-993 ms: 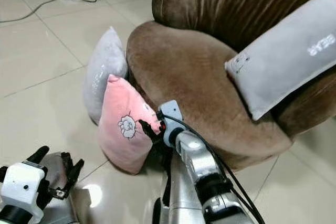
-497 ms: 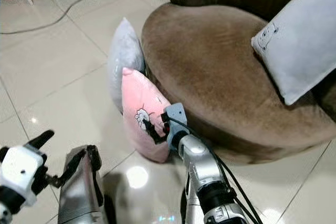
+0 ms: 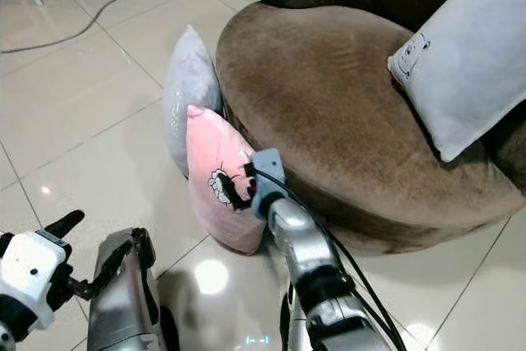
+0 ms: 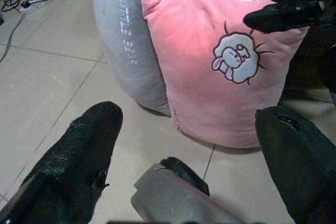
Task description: Move the pillow to the sofa from floor
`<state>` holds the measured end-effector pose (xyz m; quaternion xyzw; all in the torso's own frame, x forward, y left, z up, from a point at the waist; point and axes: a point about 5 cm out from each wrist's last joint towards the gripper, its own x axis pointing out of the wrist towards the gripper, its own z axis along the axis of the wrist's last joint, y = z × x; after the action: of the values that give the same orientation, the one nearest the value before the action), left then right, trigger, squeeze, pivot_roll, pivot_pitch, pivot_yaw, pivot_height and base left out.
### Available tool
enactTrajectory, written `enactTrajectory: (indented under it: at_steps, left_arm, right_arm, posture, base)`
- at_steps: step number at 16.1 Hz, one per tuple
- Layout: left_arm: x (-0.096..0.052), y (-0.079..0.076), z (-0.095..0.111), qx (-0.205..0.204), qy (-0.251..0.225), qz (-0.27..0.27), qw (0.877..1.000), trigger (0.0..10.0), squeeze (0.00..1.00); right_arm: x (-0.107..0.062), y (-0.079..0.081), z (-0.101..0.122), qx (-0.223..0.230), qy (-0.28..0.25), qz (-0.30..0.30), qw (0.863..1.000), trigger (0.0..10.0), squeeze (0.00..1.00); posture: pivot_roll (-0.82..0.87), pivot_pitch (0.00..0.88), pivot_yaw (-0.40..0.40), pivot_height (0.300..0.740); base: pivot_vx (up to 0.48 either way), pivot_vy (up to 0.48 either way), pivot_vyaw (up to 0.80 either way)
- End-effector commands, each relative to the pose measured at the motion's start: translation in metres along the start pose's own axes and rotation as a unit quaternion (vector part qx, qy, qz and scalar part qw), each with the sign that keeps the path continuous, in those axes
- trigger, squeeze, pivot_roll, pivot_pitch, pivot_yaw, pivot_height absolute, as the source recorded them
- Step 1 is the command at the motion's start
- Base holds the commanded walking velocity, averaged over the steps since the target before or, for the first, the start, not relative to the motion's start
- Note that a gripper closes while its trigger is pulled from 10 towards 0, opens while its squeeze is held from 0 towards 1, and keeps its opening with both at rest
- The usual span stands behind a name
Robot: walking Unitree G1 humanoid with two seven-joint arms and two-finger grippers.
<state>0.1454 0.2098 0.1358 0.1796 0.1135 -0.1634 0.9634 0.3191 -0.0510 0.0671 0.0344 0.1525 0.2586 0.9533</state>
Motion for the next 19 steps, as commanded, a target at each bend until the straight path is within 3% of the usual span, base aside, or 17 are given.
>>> enactTrajectory:
  at_steps: [1, 3, 6, 11, 12, 14, 15, 16, 17, 18, 19]
  left_arm:
    - [-0.004, 0.001, 0.001, 0.000, 0.002, 0.002, 1.000, 10.0, 0.00]
    - [-0.007, -0.001, 0.002, -0.002, 0.004, 0.005, 1.000, 10.0, 0.00]
    - [-0.012, -0.002, 0.000, -0.003, 0.010, 0.007, 1.000, 10.0, 0.00]
    - [-0.015, 0.000, 0.002, 0.000, 0.008, 0.022, 1.000, 10.0, 0.00]
    - [-0.015, 0.000, 0.003, -0.001, 0.007, 0.023, 1.000, 10.0, 0.00]
    - [-0.015, 0.000, 0.003, -0.001, 0.006, 0.023, 1.000, 10.0, 0.00]
    - [-0.016, 0.000, 0.003, -0.002, 0.007, 0.022, 1.000, 10.0, 0.00]
    - [-0.015, -0.001, 0.002, -0.002, 0.007, 0.021, 1.000, 10.0, 0.00]
    - [-0.014, -0.001, 0.002, -0.003, 0.007, 0.020, 1.000, 10.0, 0.00]
    - [-0.013, -0.002, 0.002, -0.003, 0.006, 0.017, 1.000, 10.0, 0.00]
    - [-0.012, -0.002, 0.002, -0.003, 0.006, 0.015, 1.000, 10.0, 0.00]
  right_arm:
    - [0.003, 0.002, -0.004, -0.001, 0.010, -0.009, 1.000, 10.0, 0.00]
    - [0.011, 0.007, -0.007, -0.011, 0.030, -0.020, 0.999, 10.0, 0.00]
    - [0.014, 0.004, -0.019, -0.064, 0.074, -0.068, 0.993, 10.0, 0.00]
    - [0.015, -0.015, -0.005, -0.069, 0.032, -0.150, 0.986, 10.0, 0.00]
    - [0.015, -0.017, 0.000, -0.054, 0.013, -0.151, 0.987, 10.0, 0.00]
    - [0.018, -0.005, 0.010, 0.025, -0.043, -0.074, 0.996, 10.0, 0.00]
    - [0.018, 0.000, 0.007, 0.025, -0.041, -0.042, 0.998, 10.0, 0.00]
    - [0.016, -0.001, 0.001, 0.002, -0.025, -0.042, 0.999, 10.0, 0.00]
    - [0.014, -0.007, -0.011, -0.014, 0.020, -0.073, 0.997, 10.0, 0.00]
    - [0.012, -0.008, -0.027, -0.035, 0.089, -0.076, 0.992, 10.0, 0.00]
    - [0.010, -0.006, -0.035, -0.057, 0.119, -0.066, 0.989, 10.0, 0.00]
  posture:
    - [-0.04, 0.176, -0.003, 0.440]
    - [-0.03, 0.184, -0.012, 0.440]
    - [-0.03, 0.186, -0.022, 0.440]
    - [-0.02, 0.186, -0.032, 0.440]
    - [-0.02, 0.185, -0.034, 0.440]
    - [-0.02, 0.185, -0.036, 0.440]
    - [-0.03, 0.182, -0.038, 0.440]
    - [-0.03, 0.182, -0.037, 0.440]
    - [-0.03, 0.182, -0.037, 0.440]
    - [-0.03, 0.181, -0.033, 0.440]
    - [-0.03, 0.181, -0.032, 0.440]
  base:
    - [0.000, 0.000, 0.00]
    - [0.000, 0.000, 0.00]
    - [0.000, 0.000, 0.00]
    - [0.000, 0.000, 0.00]
    - [0.000, 0.000, 0.00]
    - [0.000, 0.000, 0.00]
    - [0.000, 0.000, 0.00]
    - [0.000, 0.000, 0.00]
    - [0.000, 0.000, 0.00]
    - [0.000, 0.000, 0.00]
    - [0.000, 0.000, 0.00]
